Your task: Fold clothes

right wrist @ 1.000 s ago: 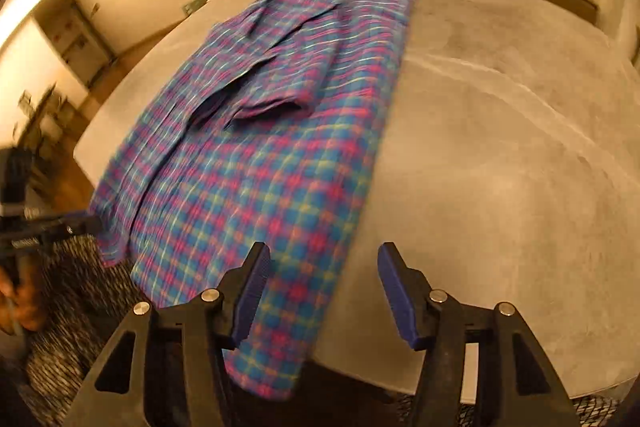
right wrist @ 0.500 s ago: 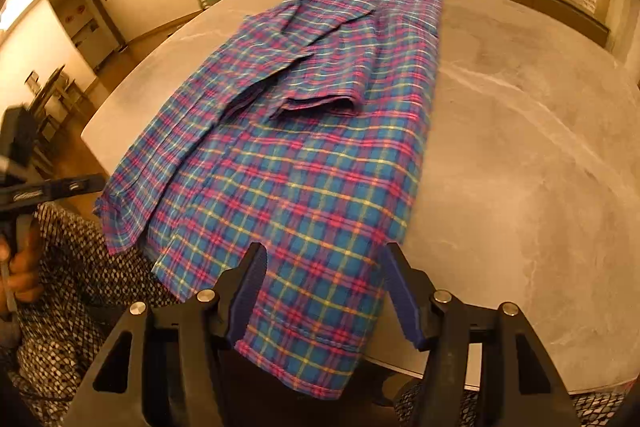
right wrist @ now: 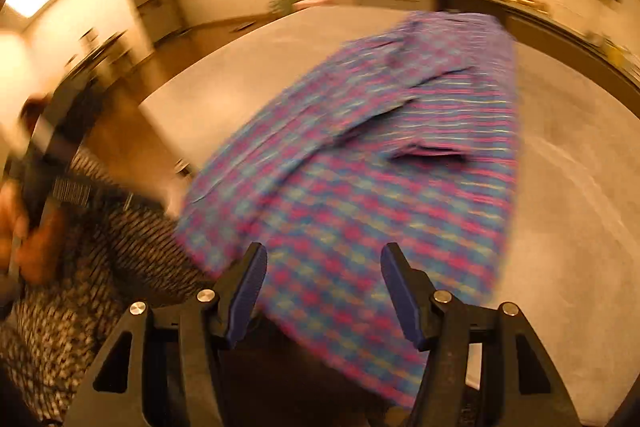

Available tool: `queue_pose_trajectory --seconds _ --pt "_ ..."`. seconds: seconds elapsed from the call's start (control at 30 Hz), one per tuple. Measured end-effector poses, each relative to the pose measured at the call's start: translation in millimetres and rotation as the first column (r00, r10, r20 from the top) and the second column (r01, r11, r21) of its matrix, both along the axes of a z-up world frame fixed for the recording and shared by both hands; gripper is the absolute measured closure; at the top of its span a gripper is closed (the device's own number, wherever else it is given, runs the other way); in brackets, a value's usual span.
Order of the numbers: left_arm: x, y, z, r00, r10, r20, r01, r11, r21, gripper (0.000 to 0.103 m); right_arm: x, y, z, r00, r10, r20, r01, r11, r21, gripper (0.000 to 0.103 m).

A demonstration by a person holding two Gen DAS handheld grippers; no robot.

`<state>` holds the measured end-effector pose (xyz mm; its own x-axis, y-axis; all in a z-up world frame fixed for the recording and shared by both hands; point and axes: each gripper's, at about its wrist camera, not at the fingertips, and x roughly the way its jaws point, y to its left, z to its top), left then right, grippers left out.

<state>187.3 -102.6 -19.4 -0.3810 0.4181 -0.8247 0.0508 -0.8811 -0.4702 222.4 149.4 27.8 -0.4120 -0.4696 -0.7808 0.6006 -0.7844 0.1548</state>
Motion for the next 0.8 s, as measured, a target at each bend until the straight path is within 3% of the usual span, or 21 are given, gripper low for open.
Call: queue_pose_trajectory --seconds 0.03,0.13,0.23,0.33,0.37,0.4,0.43,0.47,0.5,0.57,0.67,0.73,0.8 --pt "-4 3 -4 1.0 0.013 0.003 -0.013 1.0 -0.006 0.053 -1 0 -3 1.0 -0.006 0.014 0.006 1.0 0.007 0.041" --pt "-9 14 -17 0.999 -0.02 0.026 0.02 1.0 0.0 0.05 -11 27 2 0.995 -0.102 0.007 0.102 0.995 -0.001 0.041" --pt "-18 32 -28 0.996 -0.078 0.053 0.079 0.997 -0.01 0.049 -23 72 9 0.965 -0.261 0.0 0.261 0.965 -0.006 0.041" --pt "-23 46 -31 0.991 -0.124 0.042 0.126 0.991 -0.052 0.052 -32 98 -5 0.94 -0.333 0.069 0.331 0.943 0.038 0.039" --pt "-23 49 -31 0.991 -0.133 0.031 0.135 0.989 -0.068 0.056 -35 100 -13 0.937 -0.335 0.1 0.331 0.942 0.059 0.039" --pt "-21 52 -31 0.989 -0.149 0.02 0.15 0.986 -0.077 0.093 -35 97 -19 0.941 -0.321 0.107 0.312 0.946 0.092 0.039" --pt "-21 55 -32 0.986 -0.166 0.02 0.167 0.983 -0.07 0.102 -33 91 -23 0.949 -0.298 0.103 0.284 0.95 0.129 0.041" --pt "-19 56 -30 0.985 -0.173 0.014 0.173 0.983 -0.052 0.103 -32 86 -23 0.958 -0.269 0.101 0.254 0.956 0.146 0.073" --pt "-17 55 -25 0.983 -0.186 0.002 0.186 0.982 -0.017 0.103 -31 81 -20 0.966 -0.238 0.099 0.222 0.963 0.155 0.095" --pt "-18 49 -6 0.977 -0.211 -0.03 0.213 0.974 0.081 0.103 -30 75 -12 0.978 -0.184 0.104 0.167 0.974 0.155 0.097" --pt "-49 37 43 0.969 -0.216 -0.119 0.236 0.953 0.19 0.103 -53 86 31 0.982 -0.139 0.124 0.14 0.99 0.005 0.097" --pt "-95 31 80 0.965 -0.194 -0.179 0.232 0.947 0.223 0.103 -84 98 68 0.983 -0.139 0.118 0.151 0.983 -0.1 0.097" --pt "-158 29 109 0.963 -0.144 -0.226 0.192 0.96 0.204 0.103 -131 108 106 0.979 -0.169 0.113 0.187 0.967 -0.174 0.097"
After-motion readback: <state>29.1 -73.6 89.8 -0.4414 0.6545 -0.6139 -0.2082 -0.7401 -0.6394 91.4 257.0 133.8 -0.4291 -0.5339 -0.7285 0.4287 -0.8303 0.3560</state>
